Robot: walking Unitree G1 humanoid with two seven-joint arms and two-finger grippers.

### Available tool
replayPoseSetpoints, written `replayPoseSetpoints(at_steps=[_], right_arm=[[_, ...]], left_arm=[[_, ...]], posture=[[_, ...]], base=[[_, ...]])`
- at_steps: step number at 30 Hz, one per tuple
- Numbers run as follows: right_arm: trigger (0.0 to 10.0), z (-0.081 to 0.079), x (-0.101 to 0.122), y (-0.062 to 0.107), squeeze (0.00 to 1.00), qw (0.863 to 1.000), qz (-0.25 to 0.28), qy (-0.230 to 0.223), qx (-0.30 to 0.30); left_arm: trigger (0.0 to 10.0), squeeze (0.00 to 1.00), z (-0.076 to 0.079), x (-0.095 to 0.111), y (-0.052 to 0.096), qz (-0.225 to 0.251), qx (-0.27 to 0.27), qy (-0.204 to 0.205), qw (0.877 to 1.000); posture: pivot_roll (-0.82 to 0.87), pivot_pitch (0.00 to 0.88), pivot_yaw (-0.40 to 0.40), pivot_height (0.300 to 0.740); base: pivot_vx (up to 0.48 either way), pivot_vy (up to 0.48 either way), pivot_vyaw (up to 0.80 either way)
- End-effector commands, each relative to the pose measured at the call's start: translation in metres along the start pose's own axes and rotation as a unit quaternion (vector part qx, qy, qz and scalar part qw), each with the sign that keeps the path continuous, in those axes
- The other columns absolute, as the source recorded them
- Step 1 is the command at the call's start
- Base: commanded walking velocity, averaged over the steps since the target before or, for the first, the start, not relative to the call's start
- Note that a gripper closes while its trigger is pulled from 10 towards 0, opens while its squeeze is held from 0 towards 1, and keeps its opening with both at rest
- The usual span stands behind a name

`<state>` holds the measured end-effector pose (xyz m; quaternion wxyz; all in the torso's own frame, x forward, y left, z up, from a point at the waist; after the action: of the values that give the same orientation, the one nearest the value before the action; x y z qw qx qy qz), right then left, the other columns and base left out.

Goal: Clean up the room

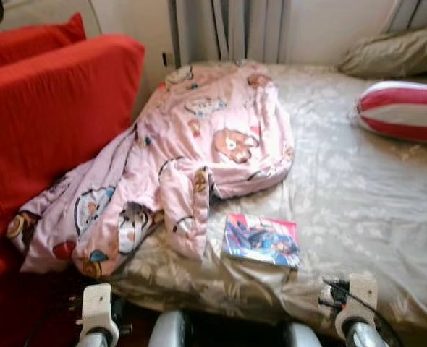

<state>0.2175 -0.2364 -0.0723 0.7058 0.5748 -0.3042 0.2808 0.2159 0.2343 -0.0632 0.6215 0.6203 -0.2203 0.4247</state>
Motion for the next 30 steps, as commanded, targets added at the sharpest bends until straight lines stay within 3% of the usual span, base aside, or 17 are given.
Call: replayPoseSetpoints(at_steps=[1, 6, 12, 16, 23, 30], right_arm=[[10.0, -0.006, -0.009, 0.002, 0.0, 1.0, -0.023, 0.008, 0.007], [10.0, -0.008, -0.016, 0.003, 0.0, 0.999, -0.045, 0.005, 0.009], [10.0, -0.012, -0.013, 0.001, 0.0, 0.997, -0.055, 0.04, 0.035], [10.0, 0.0, -0.013, 0.0, 0.0, 0.998, -0.058, 0.024, 0.015], [10.0, 0.023, -0.027, 0.007, 0.0, 0.996, -0.087, 0.015, -0.003], [10.0, 0.027, -0.043, 0.014, 0.0, 0.993, -0.114, 0.016, -0.002]], left_arm=[[10.0, 0.0, -0.003, -0.011, 0.002, -0.026, 0.001, -0.017, 1.0], [10.0, 0.0, -0.008, -0.026, 0.006, -0.058, 0.015, -0.015, 0.998], [10.0, 0.0, -0.009, -0.032, 0.006, -0.077, 0.031, 0.012, 0.996], [10.0, 0.0, -0.012, -0.032, 0.005, -0.082, 0.043, 0.027, 0.995], [10.0, 0.0, -0.033, -0.041, 0.013, -0.116, 0.065, 0.036, 0.99], [10.0, 0.0, -0.041, -0.053, 0.021, -0.134, 0.086, 0.059, 0.986]], posture=[[0.04, 0.0, 0.081, 0.67], [0.02, 0.0, 0.085, 0.7], [0.03, 0.0, 0.058, 0.74], [0.02, 0.0, 0.054, 0.74], [-0.02, 0.0, 0.037, 0.74], [-0.02, 0.0, 0.024, 0.74]], base=[[0.0, 0.0, 0.0], [0.0, 0.0, 0.0], [0.0, 0.0, 0.0], [0.0, 0.0, 0.0], [0.0, 0.0, 0.0], [0.0, 0.0, 0.0]])
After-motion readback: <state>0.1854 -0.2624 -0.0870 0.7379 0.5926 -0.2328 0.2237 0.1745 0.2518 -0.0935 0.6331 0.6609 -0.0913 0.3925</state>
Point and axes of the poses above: a point about 5 cm out from each wrist's last joint towards the gripper, its own y axis pointing back from the gripper into the wrist, its own x axis along the axis of the wrist's last joint, z = x × y, the point moved 2 cm from there along -y, pointing out of the wrist towards the gripper, and after that the axes turned 13 degrees about y, right-handed, at the moved point
